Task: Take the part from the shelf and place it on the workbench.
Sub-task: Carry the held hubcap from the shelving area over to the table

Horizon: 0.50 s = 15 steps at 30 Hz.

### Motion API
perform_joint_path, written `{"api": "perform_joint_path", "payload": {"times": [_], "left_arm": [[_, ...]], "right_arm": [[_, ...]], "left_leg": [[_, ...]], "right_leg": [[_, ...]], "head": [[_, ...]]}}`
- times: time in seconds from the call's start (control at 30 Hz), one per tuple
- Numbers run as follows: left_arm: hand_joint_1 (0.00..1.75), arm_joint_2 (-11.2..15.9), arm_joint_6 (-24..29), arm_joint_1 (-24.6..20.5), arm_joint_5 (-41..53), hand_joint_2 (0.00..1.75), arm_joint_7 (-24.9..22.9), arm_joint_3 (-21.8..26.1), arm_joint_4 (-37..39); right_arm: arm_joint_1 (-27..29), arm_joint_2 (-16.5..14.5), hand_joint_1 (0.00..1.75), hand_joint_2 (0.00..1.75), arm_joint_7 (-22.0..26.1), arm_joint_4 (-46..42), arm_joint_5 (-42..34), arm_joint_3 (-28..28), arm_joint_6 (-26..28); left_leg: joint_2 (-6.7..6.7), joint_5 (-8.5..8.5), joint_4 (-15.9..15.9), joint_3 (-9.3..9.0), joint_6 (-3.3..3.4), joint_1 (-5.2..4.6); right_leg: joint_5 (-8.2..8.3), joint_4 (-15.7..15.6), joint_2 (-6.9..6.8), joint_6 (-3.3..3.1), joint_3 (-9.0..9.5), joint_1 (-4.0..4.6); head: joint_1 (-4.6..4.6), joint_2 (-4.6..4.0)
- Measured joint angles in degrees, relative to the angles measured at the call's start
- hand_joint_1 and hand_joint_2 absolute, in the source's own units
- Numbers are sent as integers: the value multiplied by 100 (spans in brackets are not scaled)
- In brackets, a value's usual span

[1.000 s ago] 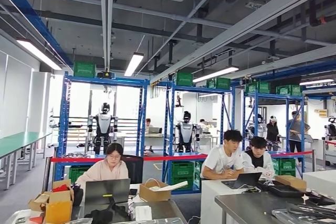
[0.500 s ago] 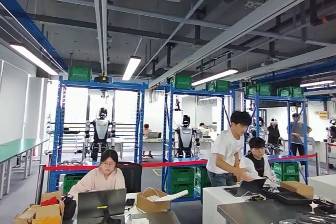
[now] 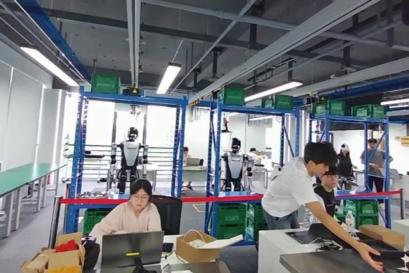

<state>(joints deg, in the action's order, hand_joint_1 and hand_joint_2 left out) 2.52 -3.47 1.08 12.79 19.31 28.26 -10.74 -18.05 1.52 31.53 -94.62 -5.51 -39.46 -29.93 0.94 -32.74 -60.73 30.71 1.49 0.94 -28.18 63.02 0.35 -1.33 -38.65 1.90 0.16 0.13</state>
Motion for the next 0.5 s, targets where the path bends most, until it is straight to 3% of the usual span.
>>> {"api": "perform_joint_path", "payload": {"times": [0.03, 0.1, 0.17, 0.23, 0.3, 0.33, 0.37, 0.43, 0.47, 0.5], "left_arm": [[0, -12, 2, -9, 7, 175, -1, 3, 1], [0, -28, 4, -18, 28, 175, -1, 16, 1], [0, -31, -1, -17, 49, 175, 2, 30, 1], [0, -27, -2, -30, 56, 175, 6, 45, 1], [0, -15, 4, -20, 57, 175, 7, 68, 1], [0, -11, 7, -4, 57, 175, 6, 76, 1], [0, -8, 8, 14, 57, 175, 5, 81, 1], [0, -7, 7, 30, 58, 175, 4, 84, 1], [0, -9, 7, 27, 59, 175, 4, 85, 1], [0, -11, 6, 11, 59, 175, 4, 85, 1]], "right_arm": [[-4, 3, 175, 175, -13, -1, 24, 3, 9], [-16, 5, 175, 175, -40, -4, 77, 3, 25], [-39, -1, 175, 175, -45, -6, 112, 2, 28], [-71, -3, 175, 175, -46, -3, 141, 1, 29], [-84, -3, 175, 175, -50, 8, 153, -1, 30], [-79, -3, 175, 175, -52, 16, 155, -2, 31], [-75, -3, 175, 175, -54, 25, 157, -4, 31], [-72, -3, 175, 175, -54, 33, 157, -6, 32], [-74, -1, 175, 175, -54, 36, 157, -7, 32], [-79, 1, 175, 175, -54, 39, 158, -7, 33]], "left_leg": [[10, -28, 28, -44, -21, 4], [22, -28, 94, -127, -61, 2], [8, -40, 22, -159, -80, -1], [-6, -162, -440, 96, -112, 2], [-11, -386, -1064, 562, -165, 11], [-16, -444, -1232, 741, -192, 18], [-29, -394, -1231, 839, -215, 26], [-131, 87, -723, 784, -262, 49], [-248, 330, -438, 728, -274, 36], [-358, 496, -198, 686, -245, 12]], "right_leg": [[158, -160, 7, -49, 21, 37], [171, -315, 6, -100, 111, 48], [189, -486, -27, -101, 293, 21], [148, -579, -81, -103, 451, -4], [56, -589, -141, -105, 545, -10], [5, -589, -168, -100, 597, -14], [-53, -588, -198, -90, 663, -20], [-191, -580, -278, -46, 833, -41], [-263, -573, -328, -13, 919, -45], [-328, -565, -379, 26, 974, -41]], "head": [[0, 0], [-2, 0], [-2, 0], [-2, 0], [-1, 0], [-1, 0], [-1, 0], [-1, 0], [-2, 0], [-3, 2]]}}
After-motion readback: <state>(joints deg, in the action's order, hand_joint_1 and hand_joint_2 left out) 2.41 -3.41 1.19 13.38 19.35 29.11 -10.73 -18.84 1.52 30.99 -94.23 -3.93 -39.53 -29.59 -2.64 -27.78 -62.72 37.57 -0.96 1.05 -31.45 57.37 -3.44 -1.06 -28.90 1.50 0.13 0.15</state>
